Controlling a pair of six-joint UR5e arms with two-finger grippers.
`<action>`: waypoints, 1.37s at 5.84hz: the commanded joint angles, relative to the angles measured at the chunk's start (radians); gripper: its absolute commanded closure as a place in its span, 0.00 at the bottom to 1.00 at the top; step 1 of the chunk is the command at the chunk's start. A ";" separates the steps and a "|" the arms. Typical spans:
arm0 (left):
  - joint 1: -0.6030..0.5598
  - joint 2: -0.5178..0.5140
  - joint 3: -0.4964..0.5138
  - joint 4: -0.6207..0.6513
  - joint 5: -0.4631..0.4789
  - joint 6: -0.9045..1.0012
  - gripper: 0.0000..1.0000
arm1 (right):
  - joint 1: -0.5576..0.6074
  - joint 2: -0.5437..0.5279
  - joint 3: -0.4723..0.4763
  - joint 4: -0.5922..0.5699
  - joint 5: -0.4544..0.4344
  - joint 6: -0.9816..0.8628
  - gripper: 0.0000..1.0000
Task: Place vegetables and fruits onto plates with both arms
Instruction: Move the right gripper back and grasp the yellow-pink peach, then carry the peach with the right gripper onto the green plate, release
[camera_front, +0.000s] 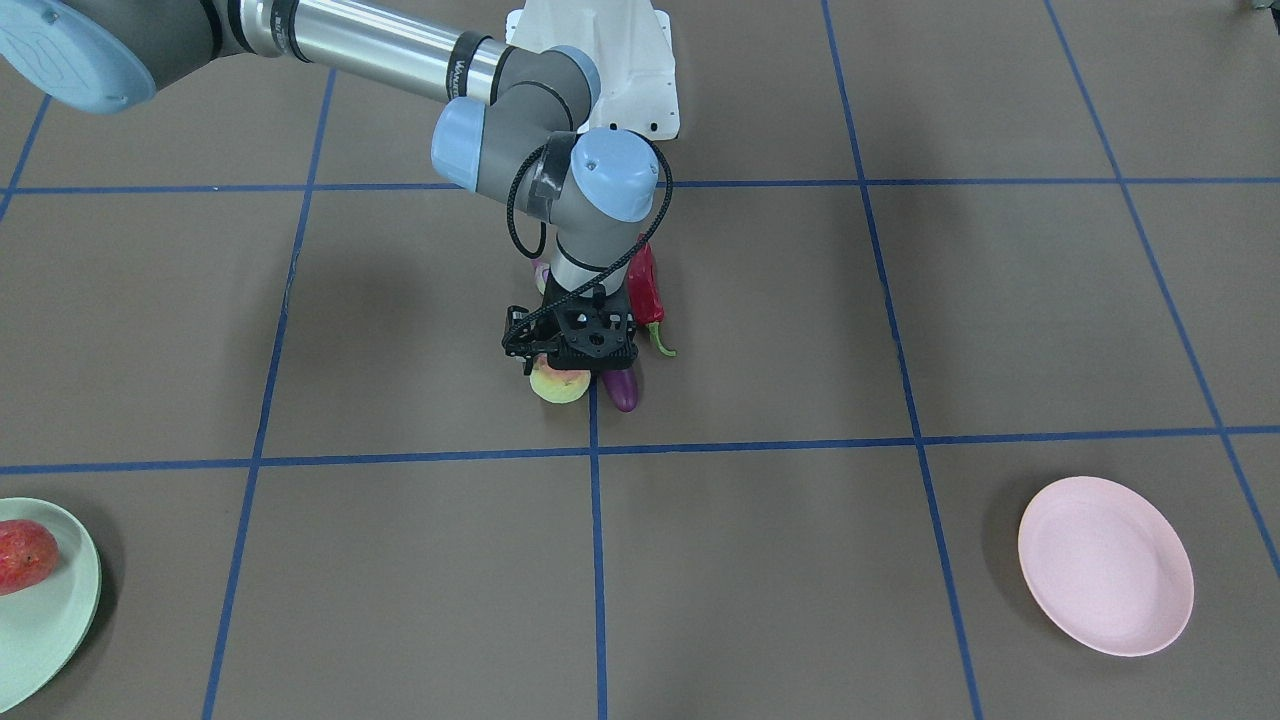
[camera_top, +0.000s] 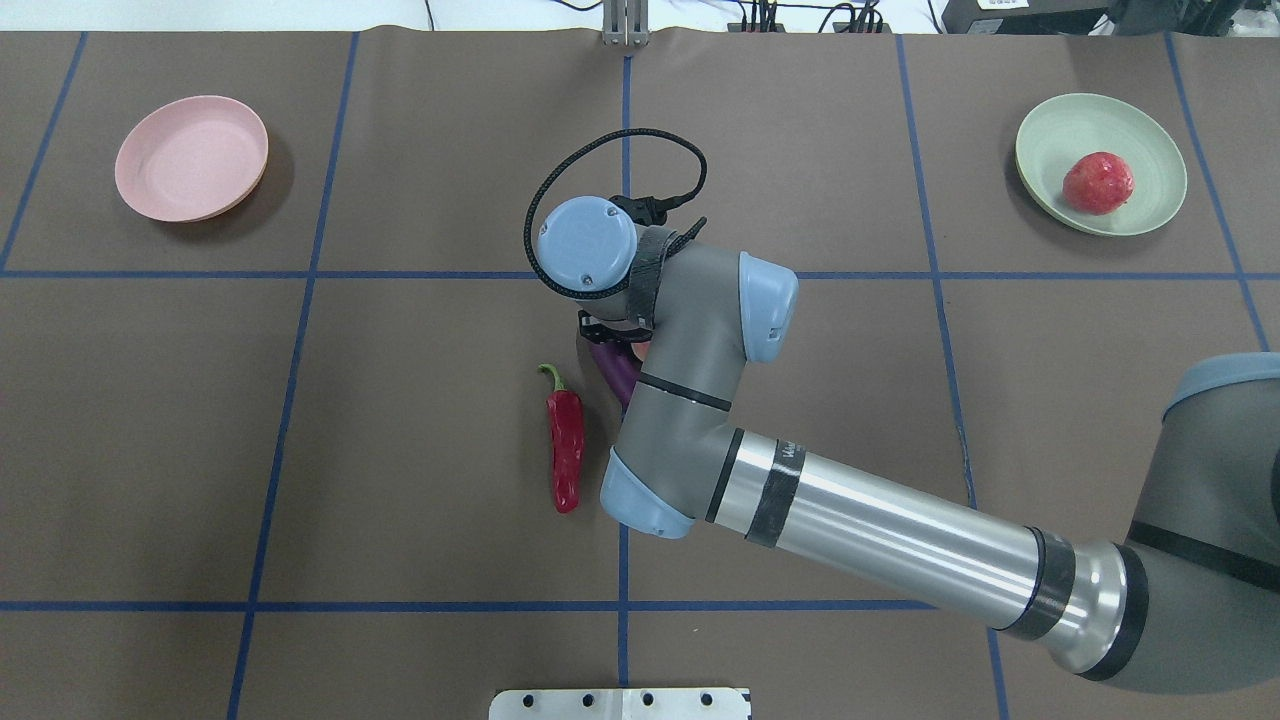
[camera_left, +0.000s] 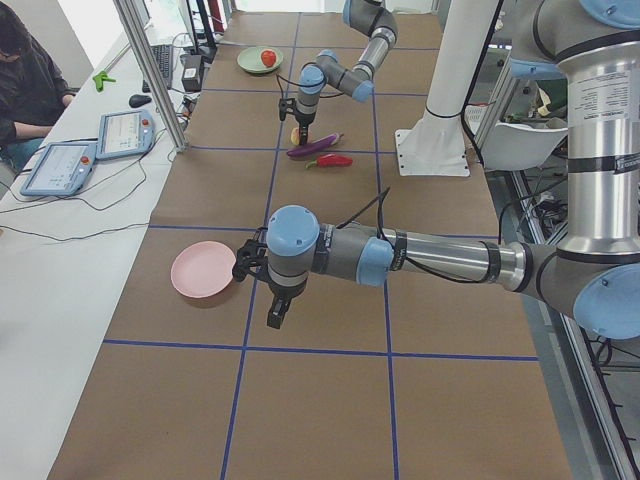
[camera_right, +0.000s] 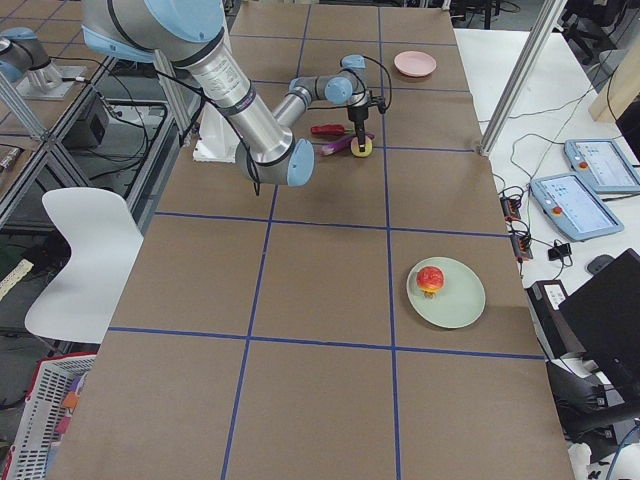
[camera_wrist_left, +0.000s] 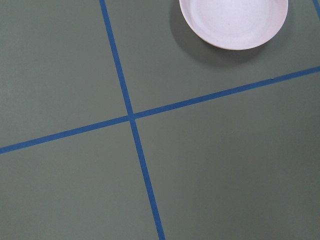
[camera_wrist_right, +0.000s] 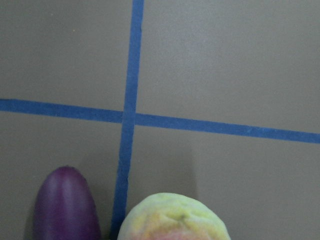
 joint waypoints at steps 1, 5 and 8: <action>0.000 0.001 -0.001 0.000 0.000 0.000 0.00 | 0.115 -0.022 0.045 0.030 0.104 -0.102 1.00; 0.000 0.001 -0.002 -0.012 0.000 0.000 0.00 | 0.635 -0.227 -0.168 0.318 0.509 -0.762 1.00; -0.005 0.010 -0.018 -0.012 0.000 0.000 0.00 | 0.726 -0.227 -0.566 0.656 0.544 -0.789 1.00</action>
